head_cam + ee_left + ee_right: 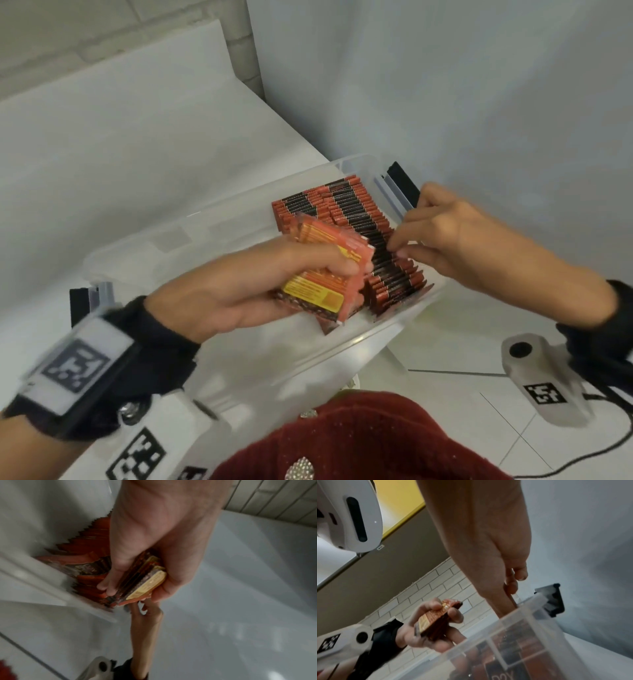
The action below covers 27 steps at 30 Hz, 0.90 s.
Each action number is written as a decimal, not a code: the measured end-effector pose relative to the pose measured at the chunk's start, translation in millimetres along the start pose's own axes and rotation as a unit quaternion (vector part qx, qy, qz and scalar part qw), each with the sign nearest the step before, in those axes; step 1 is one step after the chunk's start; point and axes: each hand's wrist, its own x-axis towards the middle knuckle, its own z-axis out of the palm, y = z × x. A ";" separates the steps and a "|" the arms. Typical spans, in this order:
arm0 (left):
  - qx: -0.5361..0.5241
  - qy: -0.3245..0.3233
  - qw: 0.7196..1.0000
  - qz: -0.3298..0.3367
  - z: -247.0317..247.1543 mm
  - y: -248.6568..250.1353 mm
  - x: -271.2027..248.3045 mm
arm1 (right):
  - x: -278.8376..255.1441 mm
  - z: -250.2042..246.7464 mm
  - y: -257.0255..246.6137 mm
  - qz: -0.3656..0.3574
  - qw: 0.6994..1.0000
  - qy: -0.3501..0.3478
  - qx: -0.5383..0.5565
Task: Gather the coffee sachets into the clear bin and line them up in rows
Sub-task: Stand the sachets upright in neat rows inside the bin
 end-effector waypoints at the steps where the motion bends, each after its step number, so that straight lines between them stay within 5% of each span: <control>1: -0.030 0.003 1.000 0.001 -6.0 2.4 -2.8 | 0.0 1.6 0.0 -0.002 1.000 0.000 0.000; 11: -0.093 0.098 0.990 0.044 -36.1 10.4 -21.5 | 8.6 2.8 1.8 -0.057 0.997 -0.031 -0.048; 20: -0.097 0.103 0.989 0.036 -36.0 5.5 -18.0 | 12.2 -0.3 -1.1 -0.101 0.984 -0.048 -0.141; 27: -0.090 0.083 0.992 0.036 -29.4 6.7 -11.7 | 21.9 -2.2 -5.3 -0.106 0.989 -0.078 -0.068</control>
